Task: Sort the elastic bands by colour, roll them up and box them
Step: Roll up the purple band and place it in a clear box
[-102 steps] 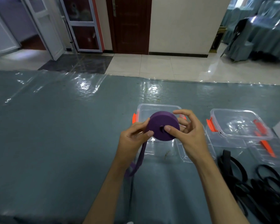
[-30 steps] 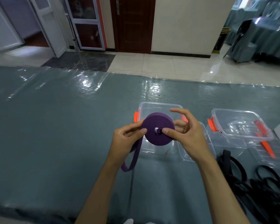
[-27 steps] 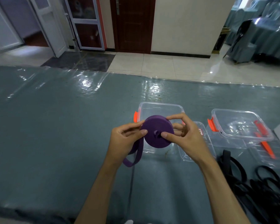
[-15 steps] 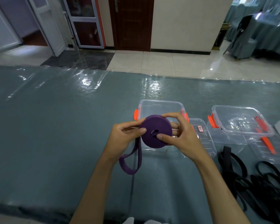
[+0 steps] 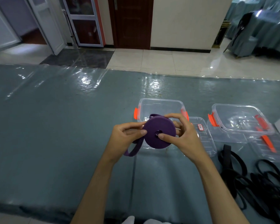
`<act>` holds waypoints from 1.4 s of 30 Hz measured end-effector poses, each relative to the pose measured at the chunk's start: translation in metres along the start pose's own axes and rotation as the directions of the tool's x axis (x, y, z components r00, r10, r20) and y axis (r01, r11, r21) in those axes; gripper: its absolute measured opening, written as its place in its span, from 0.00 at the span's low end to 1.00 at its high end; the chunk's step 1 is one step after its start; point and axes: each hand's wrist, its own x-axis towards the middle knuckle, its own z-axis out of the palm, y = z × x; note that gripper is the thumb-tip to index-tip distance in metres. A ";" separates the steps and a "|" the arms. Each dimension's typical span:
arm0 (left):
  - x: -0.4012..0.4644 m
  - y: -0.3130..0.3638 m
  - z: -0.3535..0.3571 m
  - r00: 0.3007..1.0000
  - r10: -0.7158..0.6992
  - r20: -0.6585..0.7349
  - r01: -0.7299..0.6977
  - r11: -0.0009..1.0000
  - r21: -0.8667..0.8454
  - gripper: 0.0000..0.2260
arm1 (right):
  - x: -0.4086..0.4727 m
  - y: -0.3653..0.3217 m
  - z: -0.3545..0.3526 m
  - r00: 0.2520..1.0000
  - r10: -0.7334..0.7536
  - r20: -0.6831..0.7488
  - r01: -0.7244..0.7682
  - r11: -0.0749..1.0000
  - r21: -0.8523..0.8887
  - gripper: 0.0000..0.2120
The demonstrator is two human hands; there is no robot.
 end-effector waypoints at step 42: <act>0.002 -0.004 -0.001 1.000 0.005 0.014 -0.008 0.975 0.221 0.08 | -0.008 0.018 -0.008 0.994 0.111 0.022 -0.112 0.991 0.068 0.24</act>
